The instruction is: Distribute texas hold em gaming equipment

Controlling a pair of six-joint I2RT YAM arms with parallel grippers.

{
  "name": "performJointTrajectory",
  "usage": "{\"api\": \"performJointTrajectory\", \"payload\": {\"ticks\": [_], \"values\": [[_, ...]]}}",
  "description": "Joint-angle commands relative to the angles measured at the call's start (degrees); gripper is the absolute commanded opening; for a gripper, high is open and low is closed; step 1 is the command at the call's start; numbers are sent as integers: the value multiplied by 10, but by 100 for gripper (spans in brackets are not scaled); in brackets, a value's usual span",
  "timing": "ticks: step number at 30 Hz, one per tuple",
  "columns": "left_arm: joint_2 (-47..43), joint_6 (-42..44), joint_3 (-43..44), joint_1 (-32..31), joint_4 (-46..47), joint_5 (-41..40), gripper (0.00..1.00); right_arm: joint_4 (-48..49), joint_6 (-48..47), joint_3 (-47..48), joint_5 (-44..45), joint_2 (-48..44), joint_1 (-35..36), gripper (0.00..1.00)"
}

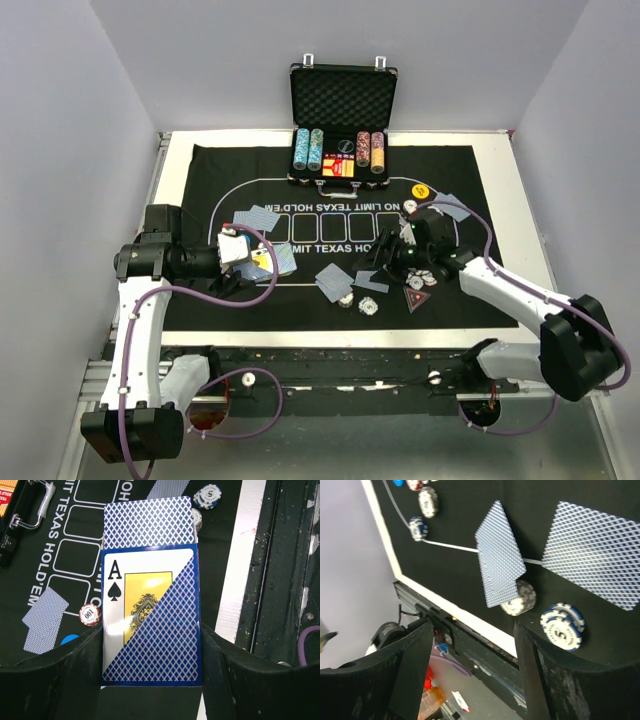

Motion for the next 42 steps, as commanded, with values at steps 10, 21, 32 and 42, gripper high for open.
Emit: {"api": "performJointTrajectory", "payload": {"ticks": [10,21,32,42], "values": [[-4,1,11,-3,6,32,46,106,33,-65,-7,100,19,74],[-8,5,11,-2,3,28,46,190,68,-37,-10,177,34,73],[-6,9,7,-2,2,26,45,229,93,-29,-3,225,53,62],[-9,11,6,-3,1,24,45,229,93,-16,16,236,63,41]]}}
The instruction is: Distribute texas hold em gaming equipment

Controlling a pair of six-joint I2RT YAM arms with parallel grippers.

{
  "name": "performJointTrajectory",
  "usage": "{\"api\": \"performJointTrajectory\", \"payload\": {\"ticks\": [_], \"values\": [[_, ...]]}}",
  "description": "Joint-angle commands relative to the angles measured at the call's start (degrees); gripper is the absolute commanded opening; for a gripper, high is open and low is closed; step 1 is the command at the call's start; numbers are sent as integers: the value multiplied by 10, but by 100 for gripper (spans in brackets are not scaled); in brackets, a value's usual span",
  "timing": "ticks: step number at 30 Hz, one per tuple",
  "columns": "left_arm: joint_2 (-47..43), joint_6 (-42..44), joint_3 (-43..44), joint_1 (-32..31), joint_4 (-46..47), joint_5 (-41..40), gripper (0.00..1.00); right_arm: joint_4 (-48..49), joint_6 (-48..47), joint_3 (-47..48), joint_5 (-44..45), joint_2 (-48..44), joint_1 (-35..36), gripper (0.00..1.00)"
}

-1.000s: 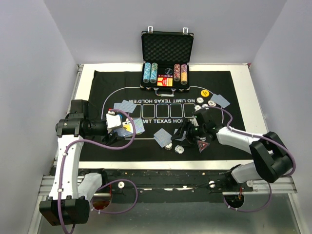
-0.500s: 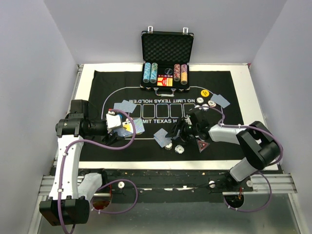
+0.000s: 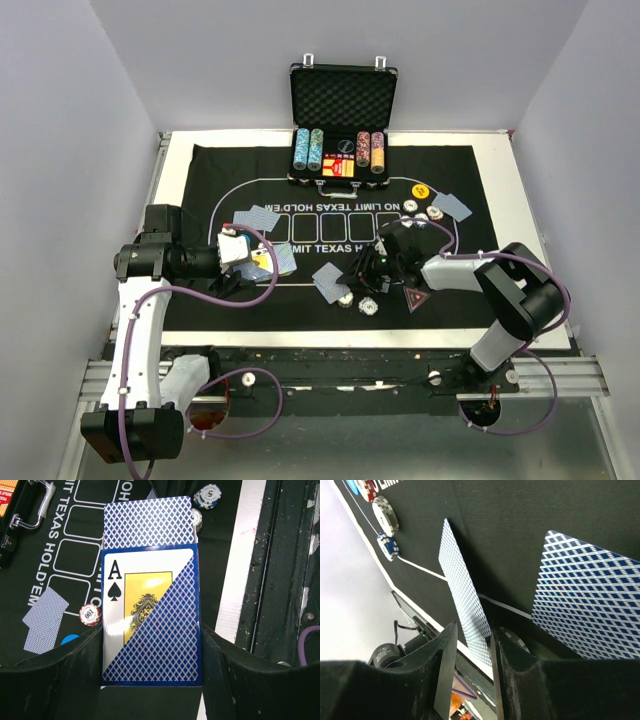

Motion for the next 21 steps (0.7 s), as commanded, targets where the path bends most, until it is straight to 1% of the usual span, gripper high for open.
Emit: {"api": "performJointTrajectory", "payload": {"ticks": [1,8,21], "values": [[-8,13,5,-3,0,22,45,-17,-14,17,20,-1,5,41],[-7,12,5,-2,1,23,45,-40,-29,21,38,1,5,41],[-9,14,7,-2,-4,21,45,-34,-32,34,61,12,5,40]]}}
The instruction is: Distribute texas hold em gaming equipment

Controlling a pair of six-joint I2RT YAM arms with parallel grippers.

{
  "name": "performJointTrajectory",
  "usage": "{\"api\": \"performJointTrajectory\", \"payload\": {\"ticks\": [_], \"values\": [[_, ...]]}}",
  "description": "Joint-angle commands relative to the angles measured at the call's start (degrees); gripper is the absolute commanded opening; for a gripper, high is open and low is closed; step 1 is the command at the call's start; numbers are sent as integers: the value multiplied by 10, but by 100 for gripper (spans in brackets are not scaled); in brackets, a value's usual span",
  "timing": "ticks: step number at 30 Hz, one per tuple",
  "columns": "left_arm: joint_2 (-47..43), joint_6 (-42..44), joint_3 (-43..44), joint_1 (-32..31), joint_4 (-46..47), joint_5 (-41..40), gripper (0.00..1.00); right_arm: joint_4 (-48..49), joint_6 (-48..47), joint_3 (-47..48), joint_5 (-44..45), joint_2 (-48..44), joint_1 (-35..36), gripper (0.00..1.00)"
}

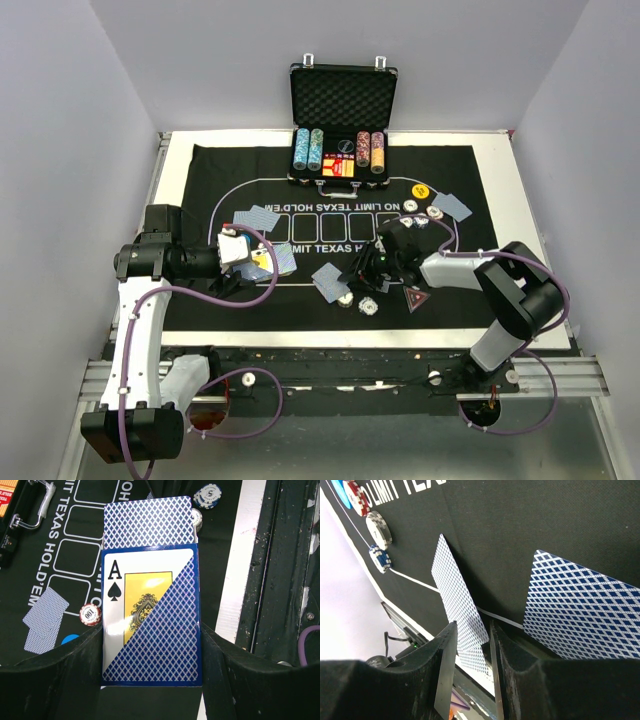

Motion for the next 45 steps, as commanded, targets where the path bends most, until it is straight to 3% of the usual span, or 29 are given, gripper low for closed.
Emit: {"api": "performJointTrajectory", "payload": {"ticks": [1,14,21,39,45], "values": [[-9,12,6,-2,-3,21,45,-11,-12,18,25,9,2,40],[-9,12,2,-3,-3,20,45,-16,-9,11,42,-5,2,20],[-9,11,2,-2,-3,18,45,-16,-4,4,54,-14,2,15],[-11,11,-2,-3,-3,15,45,-21,-2,-24,64,-58,-20,15],[-13,11,-2,-2,-4,15,45,-43,0,-58,76,-112,-49,14]]}}
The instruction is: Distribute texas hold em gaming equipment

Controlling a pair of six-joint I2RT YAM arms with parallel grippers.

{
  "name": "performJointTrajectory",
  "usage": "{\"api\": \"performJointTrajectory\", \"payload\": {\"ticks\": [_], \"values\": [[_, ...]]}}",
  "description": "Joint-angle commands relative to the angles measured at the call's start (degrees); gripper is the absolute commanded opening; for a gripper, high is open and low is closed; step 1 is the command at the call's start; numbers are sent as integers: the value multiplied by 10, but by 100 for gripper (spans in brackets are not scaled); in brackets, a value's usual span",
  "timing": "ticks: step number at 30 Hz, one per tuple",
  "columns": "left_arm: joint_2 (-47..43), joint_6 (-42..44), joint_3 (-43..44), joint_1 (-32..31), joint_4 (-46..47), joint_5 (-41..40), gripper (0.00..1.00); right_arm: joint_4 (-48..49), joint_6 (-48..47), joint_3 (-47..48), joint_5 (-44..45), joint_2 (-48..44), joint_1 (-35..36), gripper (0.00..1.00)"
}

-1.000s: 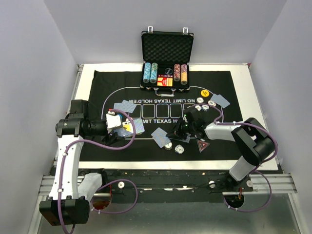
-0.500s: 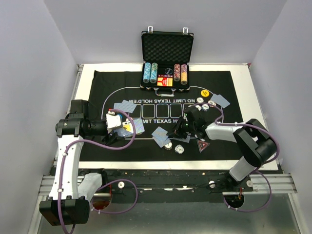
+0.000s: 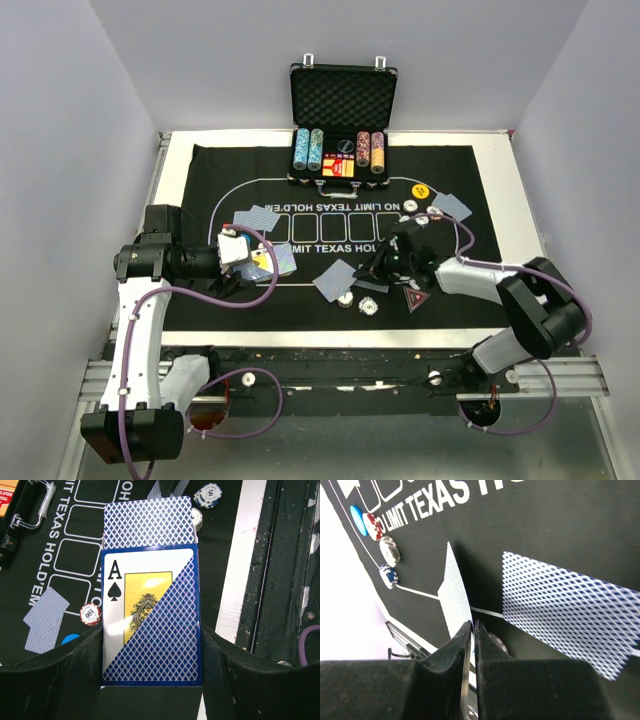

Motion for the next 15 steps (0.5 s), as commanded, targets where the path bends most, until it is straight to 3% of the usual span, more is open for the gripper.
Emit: {"api": "performJointTrajectory", "payload": {"ticks": [1,8,15], "values": [[-10,11,-1,-2,-3,16,45,-36,2,-31,33,-55,-26,13],[-9,9,-1,-3,-2,17,45,-105,-31,-60,45,-136,-77,11],[-6,7,0,-3,-4,20,45,-168,-62,-67,63,-155,-87,11]]}}
